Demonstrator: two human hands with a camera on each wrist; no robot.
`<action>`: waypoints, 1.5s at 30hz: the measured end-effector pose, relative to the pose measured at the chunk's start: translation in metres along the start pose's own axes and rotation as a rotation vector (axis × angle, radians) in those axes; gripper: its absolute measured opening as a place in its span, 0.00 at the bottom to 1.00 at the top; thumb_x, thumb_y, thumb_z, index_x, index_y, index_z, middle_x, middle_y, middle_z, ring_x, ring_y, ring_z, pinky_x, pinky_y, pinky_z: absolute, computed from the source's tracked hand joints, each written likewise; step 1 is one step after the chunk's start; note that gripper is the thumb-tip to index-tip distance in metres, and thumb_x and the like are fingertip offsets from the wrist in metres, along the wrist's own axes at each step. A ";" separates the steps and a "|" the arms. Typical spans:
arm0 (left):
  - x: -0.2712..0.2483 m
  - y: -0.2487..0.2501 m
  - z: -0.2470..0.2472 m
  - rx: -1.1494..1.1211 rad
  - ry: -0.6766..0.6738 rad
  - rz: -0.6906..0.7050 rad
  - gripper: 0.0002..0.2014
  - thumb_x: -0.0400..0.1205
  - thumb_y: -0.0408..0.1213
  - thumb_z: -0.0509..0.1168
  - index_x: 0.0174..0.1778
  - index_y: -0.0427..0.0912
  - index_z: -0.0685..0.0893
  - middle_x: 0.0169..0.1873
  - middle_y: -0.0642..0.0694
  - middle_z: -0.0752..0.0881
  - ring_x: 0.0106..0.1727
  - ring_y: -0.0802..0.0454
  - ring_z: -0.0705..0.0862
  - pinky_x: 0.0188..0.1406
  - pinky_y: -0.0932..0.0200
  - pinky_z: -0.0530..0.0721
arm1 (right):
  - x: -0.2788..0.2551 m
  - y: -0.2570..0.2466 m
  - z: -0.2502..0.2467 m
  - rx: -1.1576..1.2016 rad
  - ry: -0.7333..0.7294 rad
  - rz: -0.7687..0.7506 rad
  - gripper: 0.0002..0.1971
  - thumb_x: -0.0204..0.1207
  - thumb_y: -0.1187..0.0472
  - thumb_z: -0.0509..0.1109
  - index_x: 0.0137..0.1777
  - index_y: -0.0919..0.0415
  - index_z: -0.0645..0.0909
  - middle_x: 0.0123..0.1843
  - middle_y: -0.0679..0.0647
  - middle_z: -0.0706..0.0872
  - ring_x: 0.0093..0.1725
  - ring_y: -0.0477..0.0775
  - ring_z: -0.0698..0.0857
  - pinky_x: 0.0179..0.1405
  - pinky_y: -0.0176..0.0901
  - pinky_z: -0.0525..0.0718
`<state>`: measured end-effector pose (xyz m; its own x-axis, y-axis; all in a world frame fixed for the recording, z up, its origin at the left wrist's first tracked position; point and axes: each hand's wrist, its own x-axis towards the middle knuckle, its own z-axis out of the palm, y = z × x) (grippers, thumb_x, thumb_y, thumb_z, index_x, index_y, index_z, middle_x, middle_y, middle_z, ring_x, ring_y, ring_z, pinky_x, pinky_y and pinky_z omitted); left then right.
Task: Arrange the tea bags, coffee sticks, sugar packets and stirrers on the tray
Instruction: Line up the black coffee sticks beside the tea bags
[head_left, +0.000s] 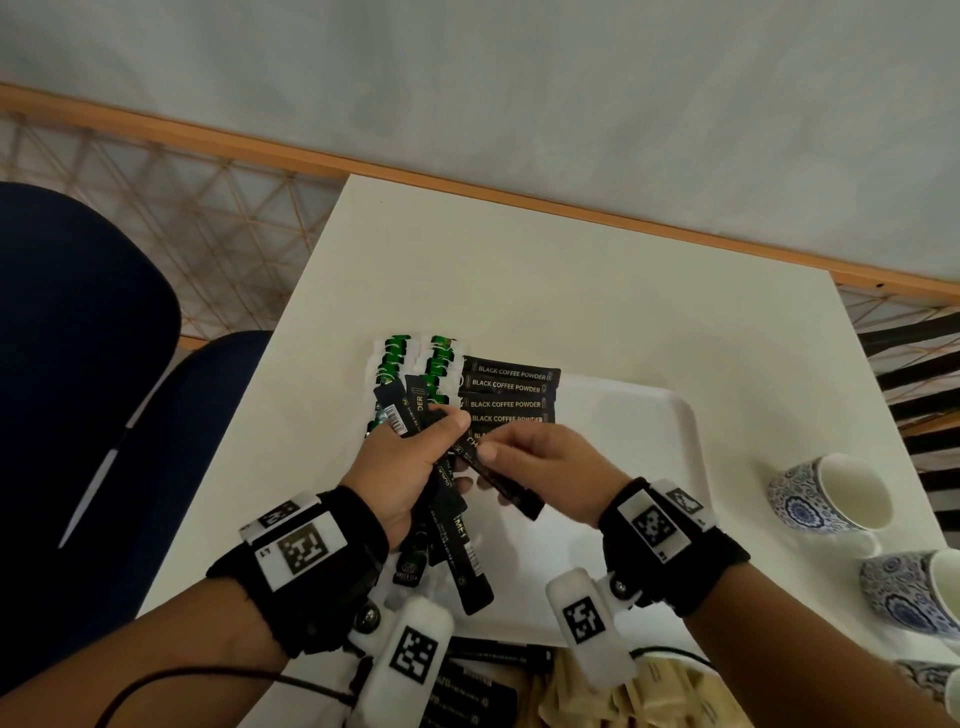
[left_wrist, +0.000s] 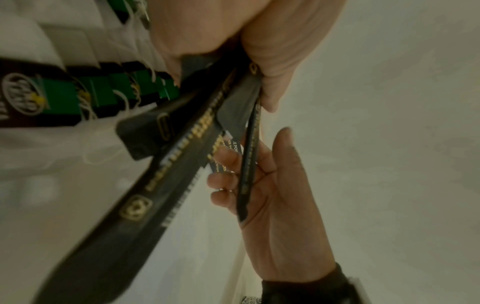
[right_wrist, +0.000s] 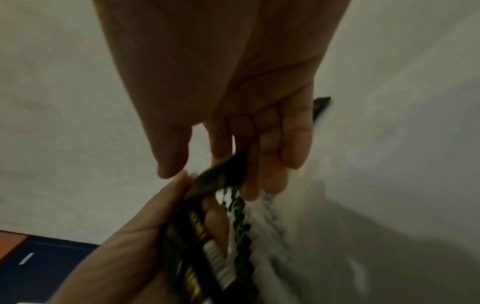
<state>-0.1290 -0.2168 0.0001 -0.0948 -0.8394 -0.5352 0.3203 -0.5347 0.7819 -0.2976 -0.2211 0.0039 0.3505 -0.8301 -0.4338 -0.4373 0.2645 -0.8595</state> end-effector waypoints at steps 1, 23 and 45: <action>-0.001 0.001 0.001 -0.001 -0.001 0.009 0.04 0.81 0.36 0.68 0.46 0.38 0.85 0.30 0.44 0.88 0.30 0.49 0.84 0.29 0.57 0.85 | -0.001 -0.002 0.003 0.037 -0.029 0.000 0.09 0.75 0.50 0.72 0.49 0.54 0.84 0.43 0.55 0.90 0.36 0.49 0.86 0.35 0.38 0.81; -0.004 0.000 -0.006 0.030 0.110 0.008 0.04 0.80 0.31 0.68 0.40 0.42 0.84 0.33 0.45 0.82 0.22 0.53 0.78 0.28 0.60 0.77 | 0.000 0.030 -0.020 -0.364 0.248 -0.129 0.13 0.81 0.61 0.66 0.62 0.50 0.85 0.47 0.43 0.81 0.47 0.38 0.79 0.48 0.24 0.71; -0.001 0.003 -0.005 0.020 0.136 0.028 0.06 0.81 0.38 0.67 0.46 0.39 0.82 0.26 0.46 0.78 0.20 0.56 0.75 0.21 0.66 0.79 | 0.032 0.042 -0.012 -0.657 0.406 -0.179 0.06 0.72 0.55 0.75 0.48 0.48 0.89 0.39 0.42 0.79 0.48 0.49 0.79 0.54 0.43 0.78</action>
<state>-0.1229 -0.2175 0.0016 0.0426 -0.8341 -0.5499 0.3021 -0.5139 0.8029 -0.3146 -0.2428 -0.0429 0.1871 -0.9803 -0.0630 -0.8466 -0.1284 -0.5165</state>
